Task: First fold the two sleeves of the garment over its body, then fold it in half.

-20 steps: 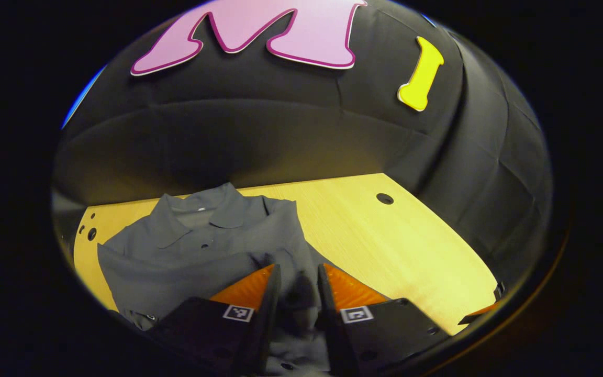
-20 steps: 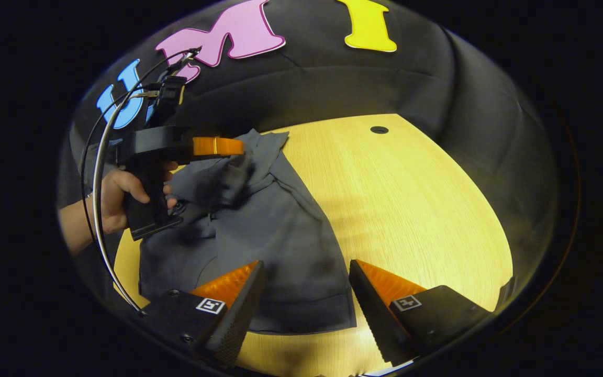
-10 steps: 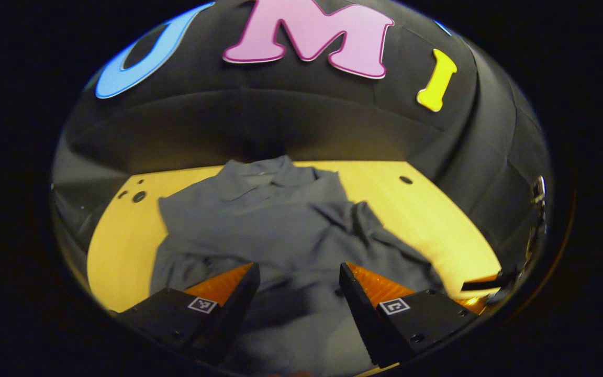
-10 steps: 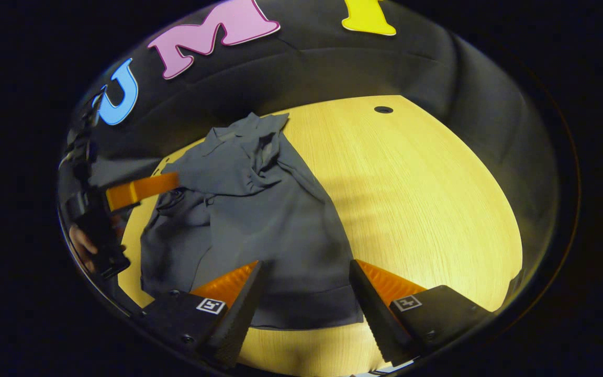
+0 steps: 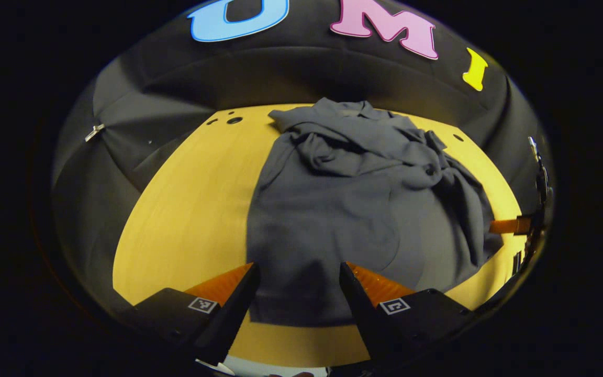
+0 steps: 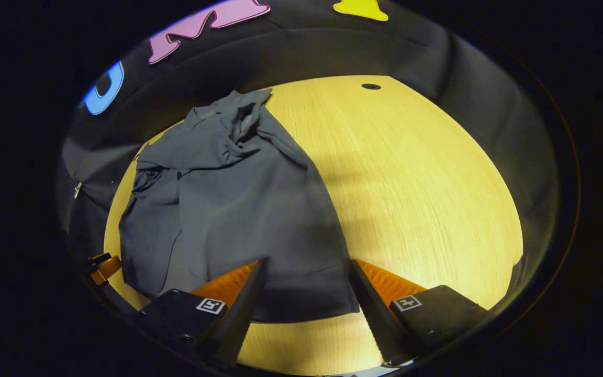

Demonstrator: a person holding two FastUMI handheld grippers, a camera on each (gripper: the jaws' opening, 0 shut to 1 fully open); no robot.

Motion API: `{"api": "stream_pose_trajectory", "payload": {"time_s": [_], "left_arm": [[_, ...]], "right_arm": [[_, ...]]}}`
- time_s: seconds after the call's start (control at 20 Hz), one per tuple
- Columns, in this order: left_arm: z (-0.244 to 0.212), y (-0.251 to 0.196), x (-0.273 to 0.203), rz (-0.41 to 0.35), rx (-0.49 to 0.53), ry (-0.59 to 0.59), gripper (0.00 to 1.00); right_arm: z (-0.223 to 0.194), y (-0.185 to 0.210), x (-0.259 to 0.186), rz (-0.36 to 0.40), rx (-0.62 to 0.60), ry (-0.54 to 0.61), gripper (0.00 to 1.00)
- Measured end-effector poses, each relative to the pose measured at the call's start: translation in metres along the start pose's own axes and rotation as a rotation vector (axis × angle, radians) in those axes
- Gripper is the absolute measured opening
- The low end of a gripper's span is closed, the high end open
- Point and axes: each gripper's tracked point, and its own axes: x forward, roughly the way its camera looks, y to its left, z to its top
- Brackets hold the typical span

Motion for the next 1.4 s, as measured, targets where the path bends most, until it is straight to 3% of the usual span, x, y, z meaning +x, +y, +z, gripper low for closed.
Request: {"api": "stream_pose_trajectory", "payload": {"time_s": [0.15, 0.2, 0.3, 0.45, 0.65, 0.8, 0.85, 1.0, 1.15, 1.25, 1.3, 1.4], "left_arm": [[-0.014, 0.011, -0.004, 0.010, -0.036, 0.007, 0.92], [-0.017, 0.012, -0.003, 0.007, -0.051, 0.009, 0.96], [-0.023, 0.014, -0.001, 0.008, -0.064, 0.014, 0.92], [-0.027, 0.016, -0.002, 0.007, -0.056, 0.013, 0.96], [-0.033, 0.022, 0.000, 0.015, -0.056, 0.021, 0.96], [-0.037, 0.023, 0.007, 0.021, -0.074, 0.035, 0.96], [-0.038, 0.021, 0.009, 0.017, -0.081, 0.039, 0.92], [-0.042, 0.017, 0.015, 0.014, -0.084, 0.051, 0.96], [-0.048, 0.010, 0.020, 0.017, -0.074, 0.073, 0.96], [-0.047, 0.009, 0.020, 0.023, -0.085, 0.065, 0.93], [-0.049, 0.009, 0.021, 0.025, -0.103, 0.065, 0.96], [-0.049, 0.008, 0.021, 0.031, -0.110, 0.069, 0.95]], "right_arm": [[-0.003, 0.012, -0.003, 0.023, -0.004, 0.016, 0.99], [-0.005, 0.020, -0.004, 0.038, -0.003, 0.024, 0.99], [-0.009, 0.038, -0.006, 0.079, 0.009, 0.042, 0.99], [-0.014, 0.069, -0.005, 0.152, 0.067, 0.080, 0.99], [-0.019, 0.087, -0.003, 0.145, 0.035, 0.091, 0.99], [-0.026, 0.096, 0.000, 0.093, -0.076, 0.093, 0.99], [-0.028, 0.097, 0.000, 0.075, -0.120, 0.090, 0.99], [-0.032, 0.093, 0.006, 0.015, -0.243, 0.068, 0.98], [-0.034, 0.094, 0.006, 0.005, -0.299, 0.053, 0.90], [-0.032, 0.094, 0.007, 0.007, -0.299, 0.061, 0.78], [-0.029, 0.093, 0.009, 0.005, -0.287, 0.055, 0.73], [-0.026, 0.089, 0.009, -0.003, -0.258, 0.051, 0.50]]}}
